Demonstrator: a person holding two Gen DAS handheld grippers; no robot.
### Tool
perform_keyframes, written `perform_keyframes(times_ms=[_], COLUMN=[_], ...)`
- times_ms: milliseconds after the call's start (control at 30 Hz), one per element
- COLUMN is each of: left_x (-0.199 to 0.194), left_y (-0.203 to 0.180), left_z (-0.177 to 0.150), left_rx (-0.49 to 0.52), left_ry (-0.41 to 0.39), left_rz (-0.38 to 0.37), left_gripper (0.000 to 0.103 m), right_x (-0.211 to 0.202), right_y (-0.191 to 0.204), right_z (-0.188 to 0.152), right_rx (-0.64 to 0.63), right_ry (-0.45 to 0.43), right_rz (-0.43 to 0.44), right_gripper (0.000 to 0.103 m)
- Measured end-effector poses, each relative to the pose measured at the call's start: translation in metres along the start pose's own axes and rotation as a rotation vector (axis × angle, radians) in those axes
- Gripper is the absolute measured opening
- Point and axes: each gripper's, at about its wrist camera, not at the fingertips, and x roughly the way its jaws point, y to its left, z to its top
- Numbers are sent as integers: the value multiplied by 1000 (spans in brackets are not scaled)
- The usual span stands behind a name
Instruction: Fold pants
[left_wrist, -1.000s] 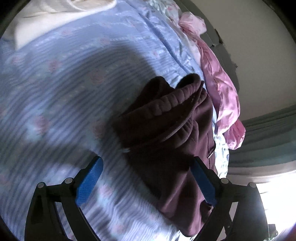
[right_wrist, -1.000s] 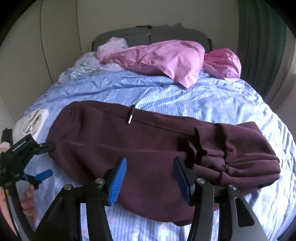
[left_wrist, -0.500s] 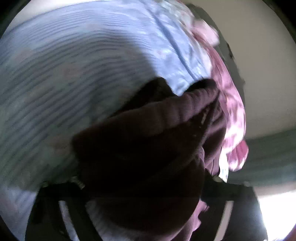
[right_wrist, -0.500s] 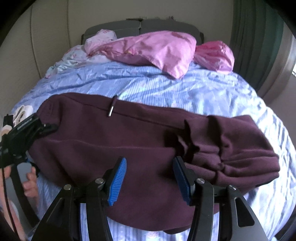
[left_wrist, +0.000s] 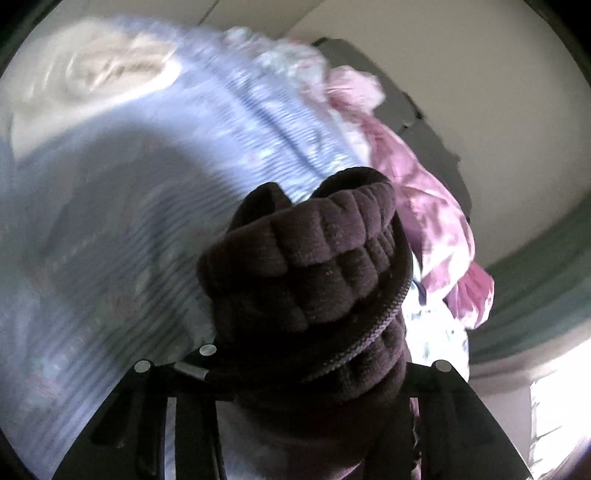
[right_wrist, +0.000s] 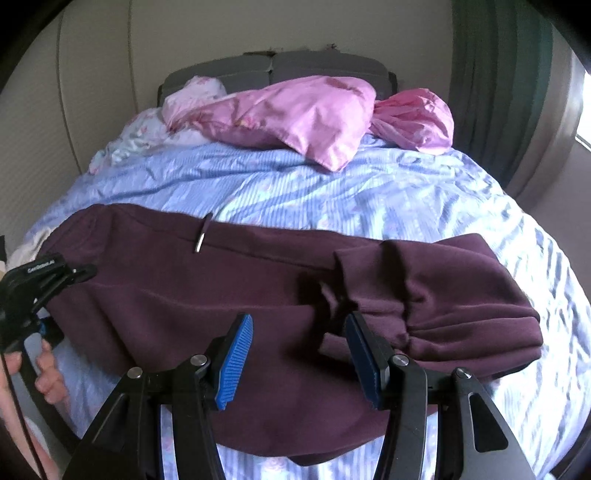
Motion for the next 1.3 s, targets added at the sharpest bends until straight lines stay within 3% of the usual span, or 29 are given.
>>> perform_keyframes(times_ms=[267, 500, 700, 867, 1033, 1300], left_x=[-43, -70, -60, -26, 4, 25], left_y=[-73, -169, -270, -313, -328, -333], left_z=[-15, -47, -113, -191, -270, -351], left_rx=[295, 582, 858, 1057, 1191, 1407], left_ry=[-119, -188, -234, -225, -144, -185], left_rz=[43, -19, -26, 34, 37, 142], left_gripper=[38, 38, 37, 37, 37, 42], right_x=[-10, -34, -47, -58, -63, -53], right_y=[-48, -124, -168, -210, -249, -295], right_z=[20, 27, 16, 1, -22, -66], right_rx=[62, 153, 128, 116, 134, 191], right_ry=[-7, -6, -50, -77, -72, -24], right_rz=[31, 111, 51, -14, -70, -122], right_gripper=[54, 54, 54, 54, 54, 54])
